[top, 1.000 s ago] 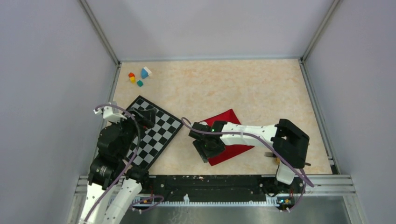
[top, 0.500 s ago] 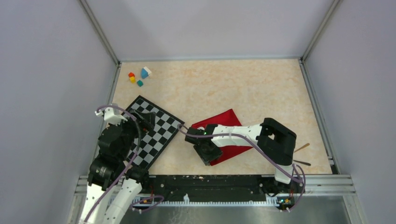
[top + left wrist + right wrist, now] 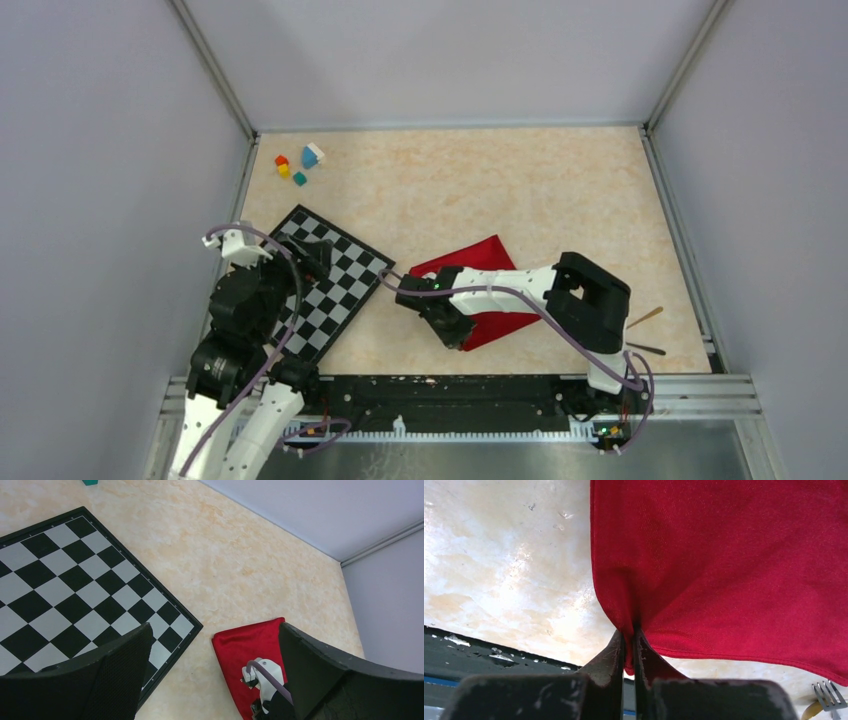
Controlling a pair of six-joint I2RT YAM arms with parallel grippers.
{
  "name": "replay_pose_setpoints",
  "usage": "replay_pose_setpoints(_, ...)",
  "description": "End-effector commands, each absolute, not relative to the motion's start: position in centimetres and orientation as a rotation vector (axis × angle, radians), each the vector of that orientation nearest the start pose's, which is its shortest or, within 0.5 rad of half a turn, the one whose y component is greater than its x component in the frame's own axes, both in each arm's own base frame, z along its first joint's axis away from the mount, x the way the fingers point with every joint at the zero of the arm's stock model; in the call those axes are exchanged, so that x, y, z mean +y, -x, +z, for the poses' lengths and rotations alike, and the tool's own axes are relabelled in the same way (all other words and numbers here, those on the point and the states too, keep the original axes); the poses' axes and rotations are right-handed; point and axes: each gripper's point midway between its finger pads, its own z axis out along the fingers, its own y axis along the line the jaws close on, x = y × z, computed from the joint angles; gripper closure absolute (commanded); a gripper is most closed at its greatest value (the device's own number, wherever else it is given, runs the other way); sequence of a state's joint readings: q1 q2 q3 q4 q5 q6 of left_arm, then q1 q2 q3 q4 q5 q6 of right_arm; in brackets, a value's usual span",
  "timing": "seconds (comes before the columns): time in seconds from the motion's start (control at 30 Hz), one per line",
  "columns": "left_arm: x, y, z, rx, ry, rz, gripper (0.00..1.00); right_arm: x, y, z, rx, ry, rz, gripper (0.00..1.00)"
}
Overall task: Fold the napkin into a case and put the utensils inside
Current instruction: Pick up the lower triangle-folded napkin from the center of the board.
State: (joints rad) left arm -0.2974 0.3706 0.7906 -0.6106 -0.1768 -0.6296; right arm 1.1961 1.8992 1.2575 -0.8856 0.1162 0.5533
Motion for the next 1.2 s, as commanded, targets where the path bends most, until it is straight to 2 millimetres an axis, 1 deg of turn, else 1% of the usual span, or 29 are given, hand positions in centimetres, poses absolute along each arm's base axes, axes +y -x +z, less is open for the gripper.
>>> replay_pose_setpoints(0.0, -6.1, -20.9, 27.5, 1.776, 0.409, -0.516, 0.01, 30.0, -12.0, 0.0, 2.780, 0.983, -0.027, 1.00)
replay_pose_setpoints(0.07, -6.8, -21.3, 26.1, 1.833, 0.406, -0.531, 0.01, 30.4, -12.3, 1.1, 2.739, 0.961, 0.052, 1.00)
replay_pose_setpoints(0.13, -8.0, -21.8, 24.4, 1.898, 0.369, -0.565, 0.01, 31.6, -12.2, 2.1, 2.693, 0.971, 0.228, 1.00)
replay_pose_setpoints(0.17, -8.9, -22.0, 23.6, 1.937, 0.356, -0.598, 0.01, 31.8, -12.1, 2.6, 2.683, 0.961, 0.297, 1.00)
replay_pose_setpoints(0.23, -10.8, -22.2, 21.1, 2.040, 0.347, -0.681, 0.01, 32.1, -11.4, 3.1, 2.675, 0.945, 0.489, 1.00)
replay_pose_setpoints(0.33, -14.1, -22.2, 17.9, 2.183, 0.368, -0.872, 0.01, 32.1, -11.4, 4.1, 2.656, 0.887, 0.690, 1.00)
replay_pose_setpoints(0.37, -15.2, -22.1, 17.1, 2.225, 0.386, -0.941, 0.01, 32.1, -11.4, 4.4, 2.644, 0.864, 0.738, 1.00)
replay_pose_setpoints(0.4, -16.2, -22.0, 15.9, 2.282, 0.432, -1.011, 0.02, 32.0, -11.3, 4.6, 2.636, 0.845, 0.794, 1.00)
replay_pose_setpoints(0.43, -17.1, -22.2, 15.4, 2.295, 0.488, -1.079, 0.03, 31.8, -11.4, 4.9, 2.629, 0.820, 0.850, 1.00)
replay_pose_setpoints(0.53, -19.3, -22.0, 12.7, 2.366, 0.710, -1.211, 0.03, 31.4, -11.7, 5.5, 2.601, 0.761, 0.963, 1.00)
replay_pose_setpoints(0.6, -20.8, -21.8, 11.4, 2.392, 0.816, -1.229, 0.02, 30.9, -11.9, 5.8, 2.584, 0.739, 1.007, 1.00)
replay_pose_setpoints(0.7, -22.6, -22.6, 10.4, 2.369, 0.906, -1.210, 0.01, 30.4, -12.2, 6.3, 2.562, 0.705, 1.081, 1.00)
replay_pose_setpoints(0.73, -22.9, -22.8, 9.9, 2.370, 0.936, -1.195, 0.01, 30.3, -12.1, 6.4, 2.556, 0.695, 1.104, 1.00)
replay_pose_setpoints(0.8, -23.9, -23.5, 9.6, 2.337, 0.984, -1.236, 0.01, 30.2, -12.2, 6.8, 2.533, 0.676, 1.151, 1.00)
replay_pose_setpoints(0.9, -24.4, -24.2, 8.4, 2.309, 1.050, -1.242, 0.01, 30.0, -12.1, 7.2, 2.518, 0.656, 1.201, 1.00)
replay_pose_setpoints(0.97, -24.1, -24.6, 7.4, 2.300, 1.112, -1.206, 0.03, 29.7, -12.2, 7.4, 2.506, 0.632, 1.222, 1.00)
replay_pose_setpoints(1.07, -23.5, -24.5, 6.1, 2.284, 1.203, -1.158, 0.07, 29.3, -12.2, 7.8, 2.496, 0.599, 1.261, 1.00)
replay_pose_setpoints(1.17, -23.3, -24.6, 5.3, 2.256, 1.220, -1.150, 0.09, 29.3, -12.4, 8.1, 2.466, 0.593, 1.283, 1.00)
